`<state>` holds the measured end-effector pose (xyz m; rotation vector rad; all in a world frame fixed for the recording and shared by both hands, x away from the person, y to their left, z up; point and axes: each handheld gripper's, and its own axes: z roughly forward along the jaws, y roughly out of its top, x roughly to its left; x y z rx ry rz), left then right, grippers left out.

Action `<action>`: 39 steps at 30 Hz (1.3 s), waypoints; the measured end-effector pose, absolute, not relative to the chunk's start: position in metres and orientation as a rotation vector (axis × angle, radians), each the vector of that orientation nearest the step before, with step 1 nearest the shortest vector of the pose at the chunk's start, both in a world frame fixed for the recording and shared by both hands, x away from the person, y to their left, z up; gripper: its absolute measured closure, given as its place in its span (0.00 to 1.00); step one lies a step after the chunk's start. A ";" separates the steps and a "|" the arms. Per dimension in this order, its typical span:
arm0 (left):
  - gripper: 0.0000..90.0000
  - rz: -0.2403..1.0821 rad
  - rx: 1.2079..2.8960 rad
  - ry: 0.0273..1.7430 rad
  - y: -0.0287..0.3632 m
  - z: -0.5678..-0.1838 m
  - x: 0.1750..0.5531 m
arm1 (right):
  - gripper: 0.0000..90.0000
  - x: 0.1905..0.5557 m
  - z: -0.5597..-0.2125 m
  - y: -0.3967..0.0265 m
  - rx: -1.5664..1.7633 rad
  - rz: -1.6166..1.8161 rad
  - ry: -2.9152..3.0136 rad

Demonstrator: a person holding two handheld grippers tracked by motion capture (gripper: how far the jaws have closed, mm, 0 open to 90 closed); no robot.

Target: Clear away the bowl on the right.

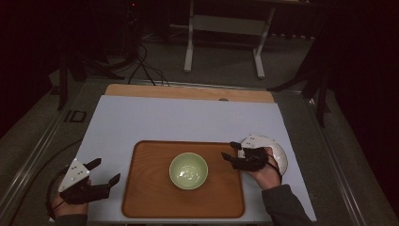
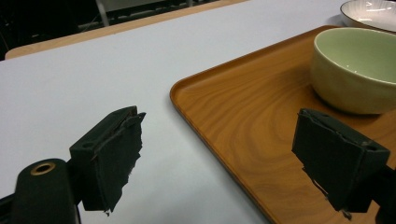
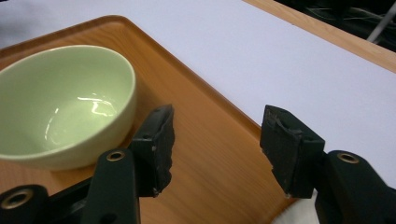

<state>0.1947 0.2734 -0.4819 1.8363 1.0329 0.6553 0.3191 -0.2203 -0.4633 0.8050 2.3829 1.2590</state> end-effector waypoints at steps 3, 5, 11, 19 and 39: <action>0.17 0.655 1.835 1.033 0.274 -0.482 0.195 | 0.48 0.317 -0.465 -0.230 0.824 1.265 2.369; 0.17 0.656 1.835 1.033 0.274 -0.482 0.194 | 0.48 0.316 -0.466 -0.238 0.848 1.275 2.351; 0.17 0.656 1.837 1.033 0.273 -0.482 0.195 | 0.47 0.311 -0.472 -0.255 0.881 1.286 2.328; 0.17 0.656 1.836 1.033 0.273 -0.482 0.195 | 0.46 0.303 -0.476 -0.285 0.934 1.327 2.338; 0.17 0.658 1.834 1.035 0.274 -0.482 0.195 | 0.39 0.284 -0.479 -0.316 0.929 1.293 2.210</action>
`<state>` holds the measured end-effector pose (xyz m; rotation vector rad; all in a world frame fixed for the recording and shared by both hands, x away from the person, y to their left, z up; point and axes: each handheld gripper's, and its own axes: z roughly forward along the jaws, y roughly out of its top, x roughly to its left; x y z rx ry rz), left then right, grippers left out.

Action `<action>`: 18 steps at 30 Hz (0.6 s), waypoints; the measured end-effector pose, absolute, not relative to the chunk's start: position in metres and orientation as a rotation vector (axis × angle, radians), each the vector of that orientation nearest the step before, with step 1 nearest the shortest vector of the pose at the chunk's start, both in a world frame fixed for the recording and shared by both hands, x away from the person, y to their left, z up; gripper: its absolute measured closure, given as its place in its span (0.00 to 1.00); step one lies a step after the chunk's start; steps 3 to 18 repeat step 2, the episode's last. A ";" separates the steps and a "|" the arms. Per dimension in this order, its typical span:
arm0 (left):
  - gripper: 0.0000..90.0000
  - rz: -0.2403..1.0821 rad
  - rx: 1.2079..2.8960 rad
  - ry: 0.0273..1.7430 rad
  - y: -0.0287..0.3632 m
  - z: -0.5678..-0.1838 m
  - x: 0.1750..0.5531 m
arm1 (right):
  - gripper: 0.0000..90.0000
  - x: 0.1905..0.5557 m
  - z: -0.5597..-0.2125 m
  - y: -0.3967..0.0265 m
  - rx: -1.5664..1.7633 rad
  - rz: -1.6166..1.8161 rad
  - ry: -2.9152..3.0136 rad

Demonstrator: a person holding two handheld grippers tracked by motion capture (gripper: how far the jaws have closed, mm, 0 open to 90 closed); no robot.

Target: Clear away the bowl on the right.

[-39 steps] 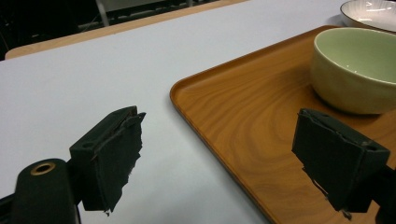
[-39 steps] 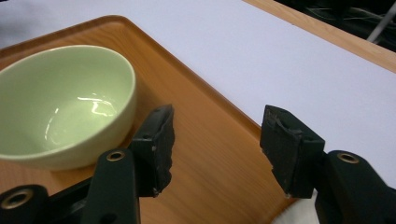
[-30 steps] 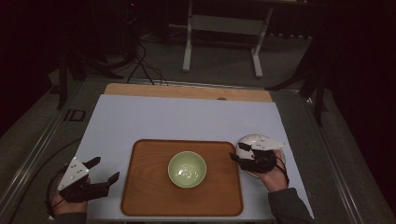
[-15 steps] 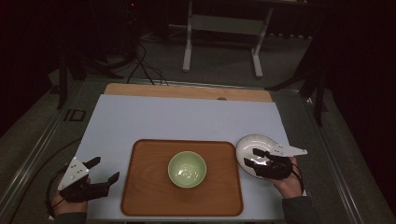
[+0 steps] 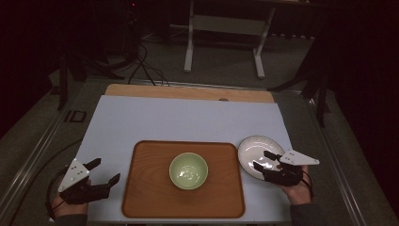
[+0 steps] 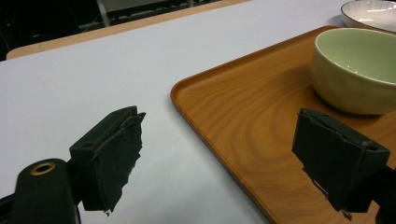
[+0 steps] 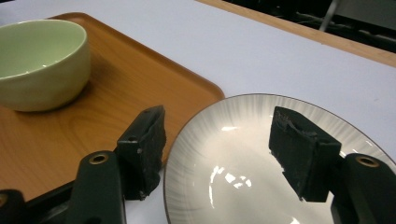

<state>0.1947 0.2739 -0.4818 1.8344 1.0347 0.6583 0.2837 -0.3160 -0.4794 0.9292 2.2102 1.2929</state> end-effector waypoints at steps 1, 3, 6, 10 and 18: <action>0.17 0.658 1.834 1.035 0.274 -0.482 0.195 | 0.39 0.284 -0.479 -0.316 0.929 1.289 2.209; 0.17 0.659 1.835 1.037 0.274 -0.482 0.195 | 0.39 0.284 -0.479 -0.316 0.929 1.289 2.209; 0.17 0.659 1.835 1.037 0.274 -0.482 0.195 | 0.39 0.284 -0.479 -0.316 0.929 1.289 2.209; 0.17 0.659 1.835 1.037 0.274 -0.482 0.195 | 0.39 0.284 -0.479 -0.316 0.929 1.289 2.209; 0.17 0.659 1.835 1.037 0.274 -0.482 0.195 | 0.39 0.284 -0.479 -0.316 0.929 1.289 2.209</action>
